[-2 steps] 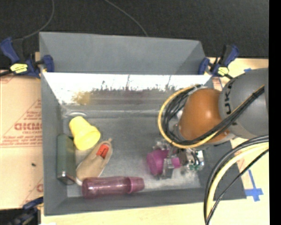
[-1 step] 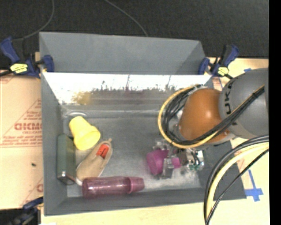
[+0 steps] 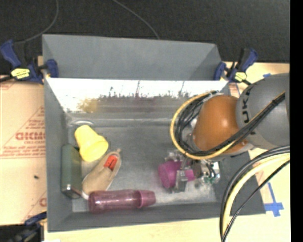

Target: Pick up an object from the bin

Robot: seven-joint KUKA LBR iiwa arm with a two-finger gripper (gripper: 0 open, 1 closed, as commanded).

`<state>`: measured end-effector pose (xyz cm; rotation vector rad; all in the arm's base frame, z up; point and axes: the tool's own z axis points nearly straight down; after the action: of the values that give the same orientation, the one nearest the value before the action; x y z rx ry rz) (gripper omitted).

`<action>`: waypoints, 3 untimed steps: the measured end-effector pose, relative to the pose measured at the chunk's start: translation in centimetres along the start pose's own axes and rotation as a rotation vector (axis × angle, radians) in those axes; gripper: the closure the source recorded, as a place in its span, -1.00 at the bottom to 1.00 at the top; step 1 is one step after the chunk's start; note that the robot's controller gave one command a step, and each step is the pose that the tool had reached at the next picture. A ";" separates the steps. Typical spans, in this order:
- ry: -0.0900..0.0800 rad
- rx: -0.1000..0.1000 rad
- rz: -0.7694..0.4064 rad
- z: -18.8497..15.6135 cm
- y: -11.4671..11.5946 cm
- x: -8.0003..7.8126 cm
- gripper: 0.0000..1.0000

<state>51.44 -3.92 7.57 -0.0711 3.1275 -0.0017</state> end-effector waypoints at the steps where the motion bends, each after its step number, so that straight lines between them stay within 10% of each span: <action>1: 0.000 0.000 0.000 0.0 0.0 0.0 1.00; 3: 0.000 0.000 0.000 0.0 0.0 0.0 1.00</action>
Offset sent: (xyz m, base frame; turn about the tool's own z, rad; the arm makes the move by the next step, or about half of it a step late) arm 0.0000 0.0000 0.0000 0.0000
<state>51.44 -3.92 7.56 -0.0707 3.1276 -0.0016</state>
